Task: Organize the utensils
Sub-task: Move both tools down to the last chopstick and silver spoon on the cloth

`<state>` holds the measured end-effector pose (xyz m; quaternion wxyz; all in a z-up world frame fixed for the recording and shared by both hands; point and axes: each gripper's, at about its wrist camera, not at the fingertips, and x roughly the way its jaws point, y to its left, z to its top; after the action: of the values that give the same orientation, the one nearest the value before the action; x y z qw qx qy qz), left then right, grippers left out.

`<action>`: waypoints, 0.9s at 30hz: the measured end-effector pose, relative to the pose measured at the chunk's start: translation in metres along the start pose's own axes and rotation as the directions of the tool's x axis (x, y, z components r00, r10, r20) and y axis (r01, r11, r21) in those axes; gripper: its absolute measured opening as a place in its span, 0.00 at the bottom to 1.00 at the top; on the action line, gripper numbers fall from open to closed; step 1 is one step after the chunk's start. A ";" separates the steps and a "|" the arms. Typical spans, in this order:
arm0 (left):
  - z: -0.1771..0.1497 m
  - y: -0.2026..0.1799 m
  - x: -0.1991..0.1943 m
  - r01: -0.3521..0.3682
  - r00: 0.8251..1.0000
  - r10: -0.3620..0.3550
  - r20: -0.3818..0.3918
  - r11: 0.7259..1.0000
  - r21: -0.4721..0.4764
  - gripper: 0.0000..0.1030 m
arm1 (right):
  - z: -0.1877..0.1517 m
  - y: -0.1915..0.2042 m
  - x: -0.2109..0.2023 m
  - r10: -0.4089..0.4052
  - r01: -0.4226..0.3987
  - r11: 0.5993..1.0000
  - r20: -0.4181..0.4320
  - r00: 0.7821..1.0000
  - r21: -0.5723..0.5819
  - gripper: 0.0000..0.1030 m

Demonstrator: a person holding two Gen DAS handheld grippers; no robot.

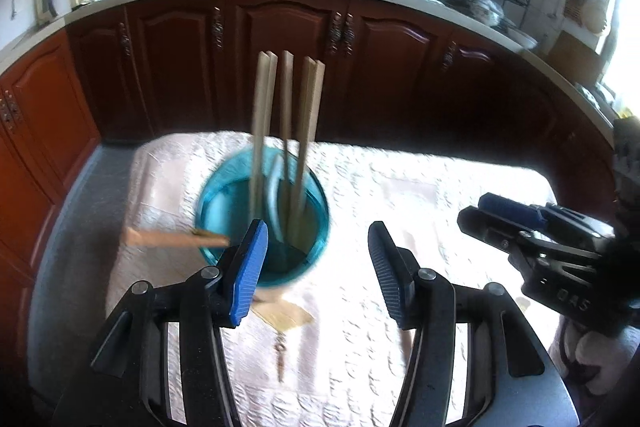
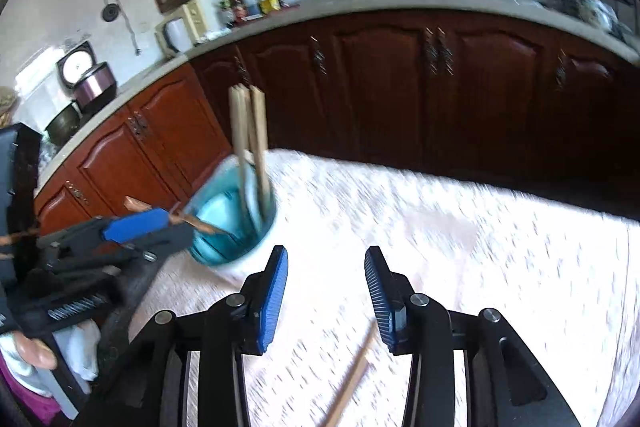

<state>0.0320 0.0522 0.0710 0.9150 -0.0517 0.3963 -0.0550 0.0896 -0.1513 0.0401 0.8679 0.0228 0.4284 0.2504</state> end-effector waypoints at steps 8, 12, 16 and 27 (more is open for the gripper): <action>-0.026 -0.025 0.018 0.054 0.996 -0.051 -0.075 0.998 0.036 0.51 | -0.074 -0.048 0.037 0.009 0.012 0.994 -0.189 0.982 0.109 0.31; -0.036 -0.031 0.029 0.061 0.992 -0.056 -0.116 0.997 0.041 0.50 | -0.101 -0.055 0.062 0.017 0.016 0.992 -0.252 0.968 0.128 0.26; -0.041 -0.033 0.032 0.060 0.990 -0.053 -0.127 0.997 0.047 0.51 | -0.108 -0.051 0.077 -0.005 0.035 0.994 -0.271 0.963 0.106 0.26; -0.050 -0.018 0.043 0.039 0.987 -0.035 -0.159 0.999 0.017 0.51 | -0.091 -0.030 0.116 0.100 -0.065 0.991 -0.328 0.939 0.114 0.27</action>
<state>0.0235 0.0256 0.0083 0.8800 -0.0453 0.4661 -0.0798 0.0920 -0.1404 -0.1099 0.7695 0.0423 0.5797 0.2646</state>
